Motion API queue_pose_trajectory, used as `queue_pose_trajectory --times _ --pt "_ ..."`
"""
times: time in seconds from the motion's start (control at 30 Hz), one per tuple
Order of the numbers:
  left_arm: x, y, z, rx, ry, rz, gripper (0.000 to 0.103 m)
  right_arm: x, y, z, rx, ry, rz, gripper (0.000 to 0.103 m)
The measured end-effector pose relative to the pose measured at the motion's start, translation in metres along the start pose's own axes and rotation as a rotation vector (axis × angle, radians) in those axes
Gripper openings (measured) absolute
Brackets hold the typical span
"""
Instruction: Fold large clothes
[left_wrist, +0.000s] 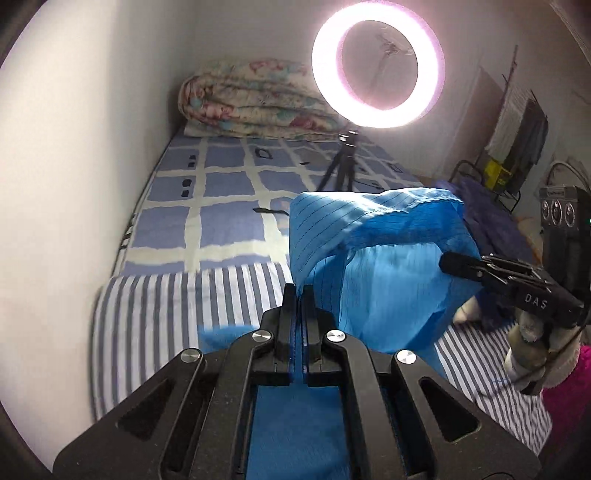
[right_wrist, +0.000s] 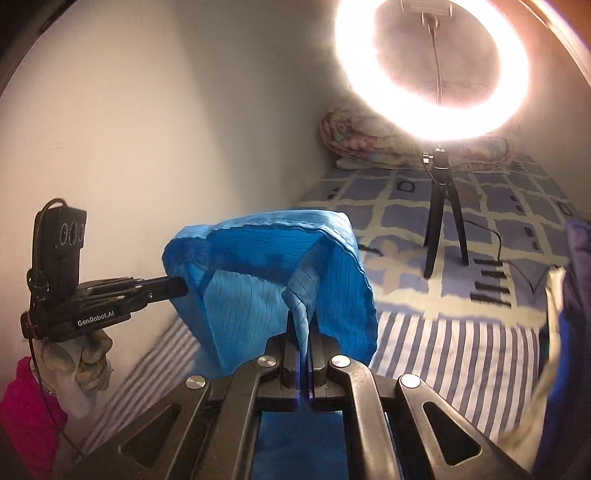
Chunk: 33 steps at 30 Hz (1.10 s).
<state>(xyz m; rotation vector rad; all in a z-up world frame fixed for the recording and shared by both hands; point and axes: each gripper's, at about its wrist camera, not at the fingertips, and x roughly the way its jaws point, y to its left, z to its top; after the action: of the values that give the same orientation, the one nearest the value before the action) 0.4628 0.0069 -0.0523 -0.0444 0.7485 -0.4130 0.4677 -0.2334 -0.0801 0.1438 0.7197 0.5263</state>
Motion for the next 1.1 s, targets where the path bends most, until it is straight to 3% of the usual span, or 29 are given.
queue_pose_trajectory --times 0.23,0.37,0.5,0.7,0.83,0.93,1.1 --pt "-0.087 -0.037 -0.073 -0.024 0.005 -0.055 0.0 -0.074 0.062 -0.076 -0.095 0.037 -0.061 0.0" --pt "-0.114 -0.057 -0.125 -0.02 0.03 -0.059 0.0 -0.104 0.087 -0.128 -0.129 0.079 -0.09 0.0" --pt "-0.122 -0.07 -0.178 -0.019 0.073 -0.058 0.0 -0.119 0.097 -0.176 -0.133 0.113 -0.107 0.0" --pt "-0.111 -0.08 -0.243 0.044 0.179 0.019 0.0 -0.121 0.101 -0.235 -0.141 0.178 -0.137 0.003" --pt "-0.123 -0.08 -0.265 0.047 0.234 0.043 0.0 -0.141 0.11 -0.259 -0.158 0.215 -0.11 0.026" --pt "-0.159 -0.076 -0.27 0.031 0.208 0.054 0.0 -0.177 0.112 -0.262 -0.157 0.2 -0.067 0.026" --pt "-0.227 -0.068 -0.264 -0.039 0.114 0.082 0.001 -0.249 0.113 -0.244 -0.142 0.095 -0.011 0.03"
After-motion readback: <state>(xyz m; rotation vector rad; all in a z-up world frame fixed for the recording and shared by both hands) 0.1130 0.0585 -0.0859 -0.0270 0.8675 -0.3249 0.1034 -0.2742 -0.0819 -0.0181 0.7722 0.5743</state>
